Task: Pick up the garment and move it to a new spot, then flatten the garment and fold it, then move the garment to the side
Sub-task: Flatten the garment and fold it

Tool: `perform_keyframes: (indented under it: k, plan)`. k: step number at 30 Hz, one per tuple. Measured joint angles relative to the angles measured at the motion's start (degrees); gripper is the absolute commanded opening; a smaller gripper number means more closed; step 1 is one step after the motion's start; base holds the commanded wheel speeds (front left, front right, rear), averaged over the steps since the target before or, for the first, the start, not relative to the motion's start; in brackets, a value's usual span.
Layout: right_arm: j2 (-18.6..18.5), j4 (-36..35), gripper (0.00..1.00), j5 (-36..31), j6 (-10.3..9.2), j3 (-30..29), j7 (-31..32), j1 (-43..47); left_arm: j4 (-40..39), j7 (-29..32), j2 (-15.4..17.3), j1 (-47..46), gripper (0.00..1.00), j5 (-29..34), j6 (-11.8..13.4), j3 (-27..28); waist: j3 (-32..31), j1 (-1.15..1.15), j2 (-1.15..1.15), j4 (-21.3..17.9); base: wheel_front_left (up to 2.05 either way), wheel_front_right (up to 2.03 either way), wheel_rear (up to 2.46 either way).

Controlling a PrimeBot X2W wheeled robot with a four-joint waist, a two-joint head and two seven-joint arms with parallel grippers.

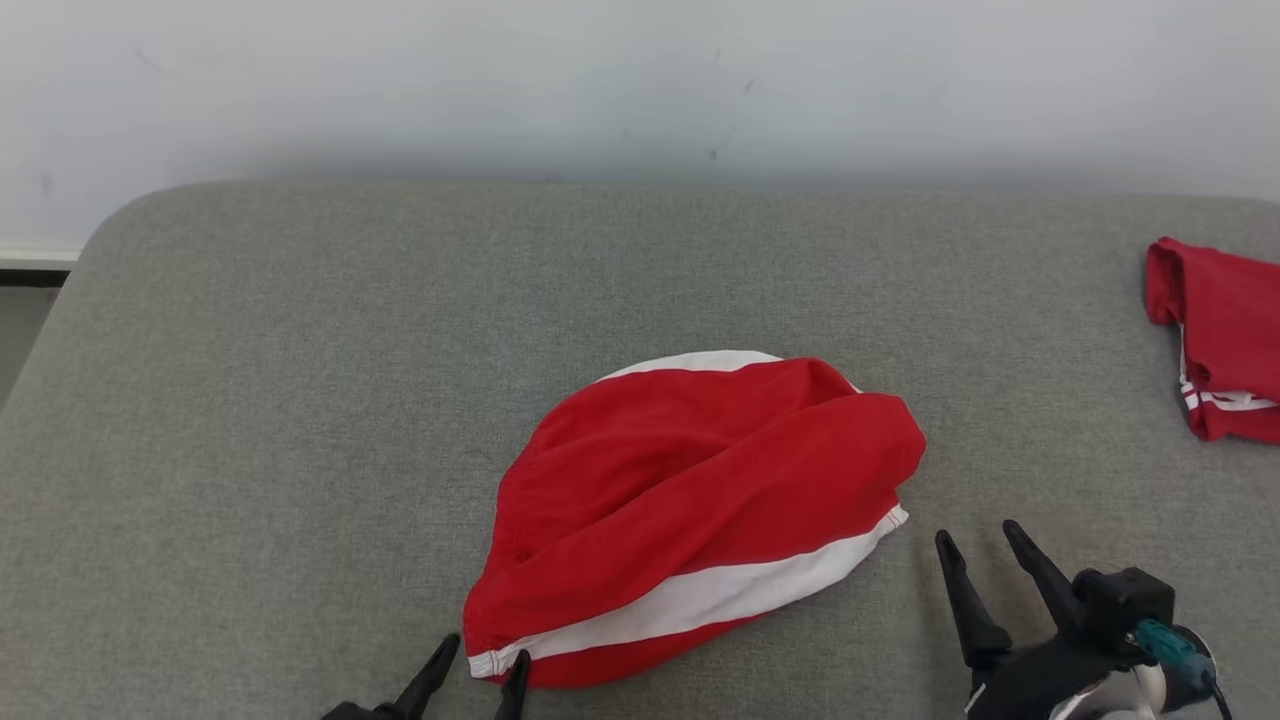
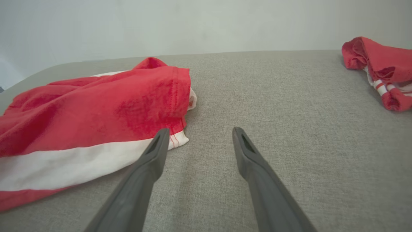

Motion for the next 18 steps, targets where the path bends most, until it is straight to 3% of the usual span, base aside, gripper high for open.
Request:
perform_keyframes:
  k: [18]
  plan:
    - [0.76, 18.95, 1.00, 5.48, 0.00, 11.54, -0.05, -14.60, 5.73, 0.00, 0.10, -7.09, 1.00, -2.89, 0.00, -5.13, 4.41, 0.00, 0.00, 2.82, 0.00, 0.00, 0.00]
